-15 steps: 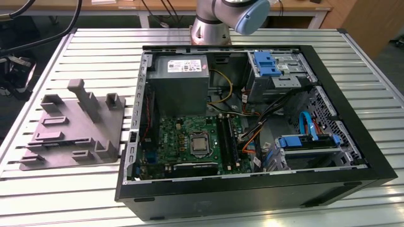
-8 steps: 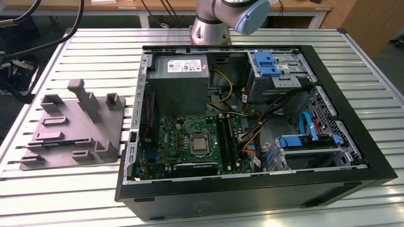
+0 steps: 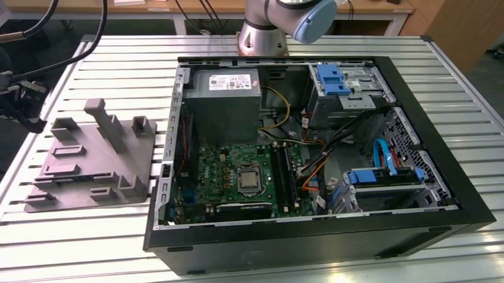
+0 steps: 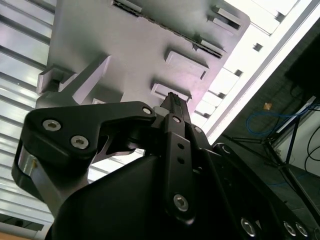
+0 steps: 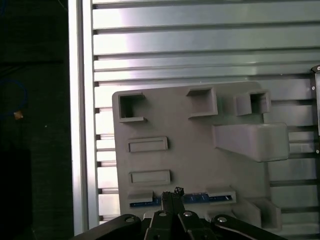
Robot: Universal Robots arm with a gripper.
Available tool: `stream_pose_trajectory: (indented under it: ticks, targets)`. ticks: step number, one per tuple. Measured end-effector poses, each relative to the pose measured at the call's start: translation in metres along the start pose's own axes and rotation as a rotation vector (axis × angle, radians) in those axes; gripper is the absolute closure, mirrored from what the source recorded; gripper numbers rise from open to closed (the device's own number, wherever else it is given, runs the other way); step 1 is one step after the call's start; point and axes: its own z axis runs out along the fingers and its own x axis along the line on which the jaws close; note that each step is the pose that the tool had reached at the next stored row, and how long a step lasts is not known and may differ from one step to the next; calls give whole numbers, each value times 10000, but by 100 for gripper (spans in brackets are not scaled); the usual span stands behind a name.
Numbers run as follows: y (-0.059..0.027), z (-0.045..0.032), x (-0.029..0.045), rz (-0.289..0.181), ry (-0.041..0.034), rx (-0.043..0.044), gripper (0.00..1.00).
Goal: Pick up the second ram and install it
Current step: 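Reach for the second ram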
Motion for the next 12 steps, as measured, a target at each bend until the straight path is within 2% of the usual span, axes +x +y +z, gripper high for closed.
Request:
stream_pose_trajectory:
  ticks: [9, 12]
  targets:
    - [-10, 162, -3, -4, 3, 0, 89]
    - [-14, 210, -14, -106, 17, 31, 89]
